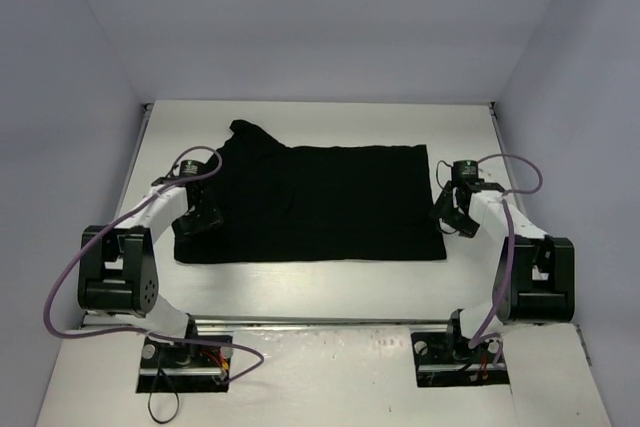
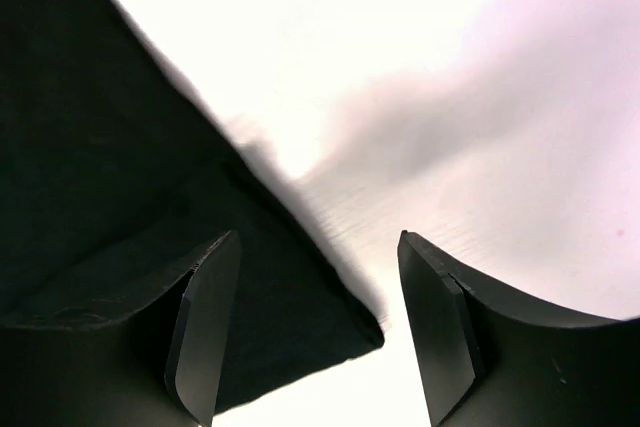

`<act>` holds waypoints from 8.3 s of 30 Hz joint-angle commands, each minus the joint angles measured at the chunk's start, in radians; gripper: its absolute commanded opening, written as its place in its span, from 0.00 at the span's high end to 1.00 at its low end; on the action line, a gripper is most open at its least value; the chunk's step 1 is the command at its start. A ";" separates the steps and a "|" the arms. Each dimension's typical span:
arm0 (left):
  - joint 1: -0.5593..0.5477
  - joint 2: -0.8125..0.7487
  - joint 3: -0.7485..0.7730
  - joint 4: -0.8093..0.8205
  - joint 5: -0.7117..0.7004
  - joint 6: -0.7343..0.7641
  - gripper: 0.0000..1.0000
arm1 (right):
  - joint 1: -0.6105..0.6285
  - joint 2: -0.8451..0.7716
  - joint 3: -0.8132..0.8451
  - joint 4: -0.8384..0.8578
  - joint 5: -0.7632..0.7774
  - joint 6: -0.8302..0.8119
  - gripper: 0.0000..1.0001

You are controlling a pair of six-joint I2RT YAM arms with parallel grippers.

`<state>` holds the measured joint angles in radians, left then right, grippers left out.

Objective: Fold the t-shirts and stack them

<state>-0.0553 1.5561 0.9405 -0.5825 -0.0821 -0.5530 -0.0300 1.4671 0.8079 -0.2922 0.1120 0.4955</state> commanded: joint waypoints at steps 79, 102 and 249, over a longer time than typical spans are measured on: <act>0.143 0.900 1.230 0.178 0.644 0.225 0.39 | 0.056 0.289 0.536 0.080 -0.163 -0.164 0.39; 0.100 0.986 1.231 0.213 0.668 0.215 0.55 | 0.055 0.271 0.504 0.079 -0.158 -0.155 0.39; 0.107 -0.245 0.066 -0.019 0.624 -0.260 1.00 | 0.078 0.058 0.150 0.035 0.101 -0.037 0.81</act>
<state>0.0513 1.3873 0.9955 -0.5930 0.5165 -0.8223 0.0429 1.6221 0.9582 -0.2277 0.2002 0.4233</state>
